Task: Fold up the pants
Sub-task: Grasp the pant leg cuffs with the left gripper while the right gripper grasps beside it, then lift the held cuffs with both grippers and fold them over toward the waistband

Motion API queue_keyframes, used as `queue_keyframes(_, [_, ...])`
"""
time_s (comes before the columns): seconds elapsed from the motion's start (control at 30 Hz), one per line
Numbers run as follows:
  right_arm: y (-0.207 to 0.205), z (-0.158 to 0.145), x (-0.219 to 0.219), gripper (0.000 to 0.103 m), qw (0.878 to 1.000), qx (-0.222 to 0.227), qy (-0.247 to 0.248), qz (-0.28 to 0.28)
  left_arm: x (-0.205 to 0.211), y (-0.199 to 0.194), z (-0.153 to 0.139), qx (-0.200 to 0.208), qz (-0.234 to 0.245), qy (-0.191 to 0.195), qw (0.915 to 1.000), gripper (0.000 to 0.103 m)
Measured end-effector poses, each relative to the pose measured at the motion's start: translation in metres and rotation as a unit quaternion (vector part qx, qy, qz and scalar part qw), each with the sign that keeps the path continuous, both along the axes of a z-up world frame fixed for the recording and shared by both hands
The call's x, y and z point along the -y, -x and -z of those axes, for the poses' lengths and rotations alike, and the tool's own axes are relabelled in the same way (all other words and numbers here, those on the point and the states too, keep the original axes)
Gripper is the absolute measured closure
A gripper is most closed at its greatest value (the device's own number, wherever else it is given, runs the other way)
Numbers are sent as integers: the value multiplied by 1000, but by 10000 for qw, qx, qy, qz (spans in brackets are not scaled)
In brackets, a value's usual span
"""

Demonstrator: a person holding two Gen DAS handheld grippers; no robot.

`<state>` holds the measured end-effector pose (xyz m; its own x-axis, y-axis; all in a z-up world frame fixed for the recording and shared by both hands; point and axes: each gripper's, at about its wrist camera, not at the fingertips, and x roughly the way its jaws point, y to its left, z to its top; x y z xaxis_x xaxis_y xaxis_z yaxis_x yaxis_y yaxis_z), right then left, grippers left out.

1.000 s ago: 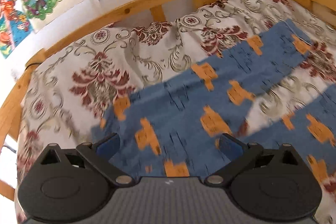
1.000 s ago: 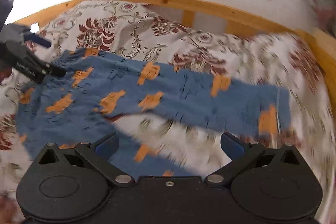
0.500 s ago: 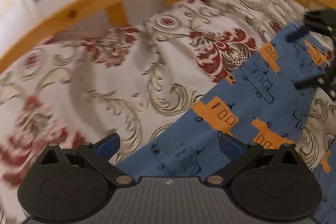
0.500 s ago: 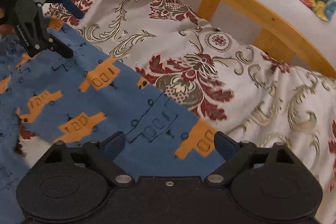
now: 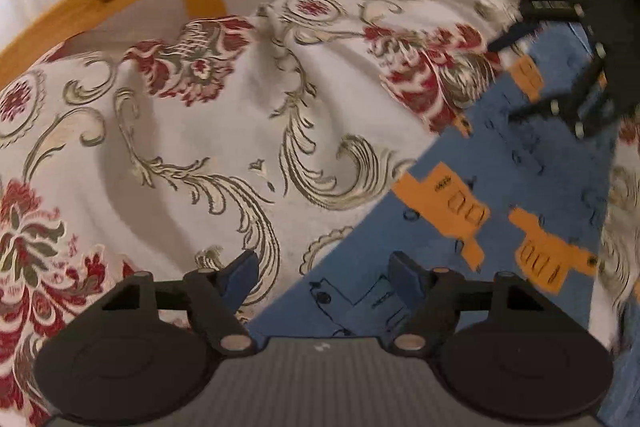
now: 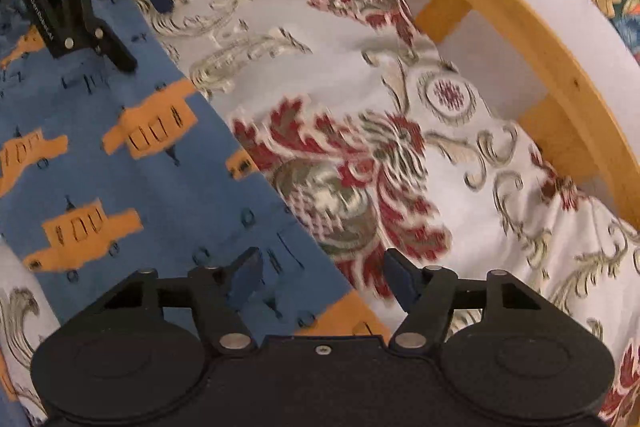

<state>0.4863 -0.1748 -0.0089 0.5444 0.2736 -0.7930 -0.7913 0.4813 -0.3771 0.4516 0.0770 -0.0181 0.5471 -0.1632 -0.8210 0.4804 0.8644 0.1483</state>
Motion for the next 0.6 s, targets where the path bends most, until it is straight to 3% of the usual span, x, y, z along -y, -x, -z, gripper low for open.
queue_keyframes(0.07, [-6, 3, 6, 38, 9998, -129, -5, 158, -2, -5, 5, -94, -122, -122, 9998, 29])
queue_keyframes(0.13, [-8, 7, 8, 50, 9994, -237, 7, 262, -6, -10, 8, -223, -185, -7, 9996, 33])
queue_keyframes(0.17, [-7, 8, 7, 52, 9994, -249, 20, 251, -7, -10, 8, -271, -162, 72, 9995, 45])
queue_keyframes(0.23, [-3, 10, 5, 66, 9996, -197, 71, 178, -5, -8, 7, -304, -63, 150, 9994, 63])
queue_keyframes(0.27, [-1, 10, 4, 71, 9997, -151, 114, 135, -2, -6, 6, -253, 37, 69, 9996, 71])
queue_keyframes(0.33, [1, 10, 2, 90, 9998, -97, 169, 87, 7, 2, 6, -100, 235, -166, 9995, 88])
queue_keyframes(0.37, [2, 11, 2, 92, 9998, -98, 167, 79, 11, 5, 6, -48, 270, -271, 9993, 93])
queue_keyframes(0.43, [6, 10, 2, 99, 9999, -50, 131, 52, 16, 9, 6, 70, 285, -430, 9986, 99])
queue_keyframes(0.6, [20, 10, 4, 100, 9997, 239, 76, 75, 19, 17, 3, 232, 101, -517, 9983, 103])
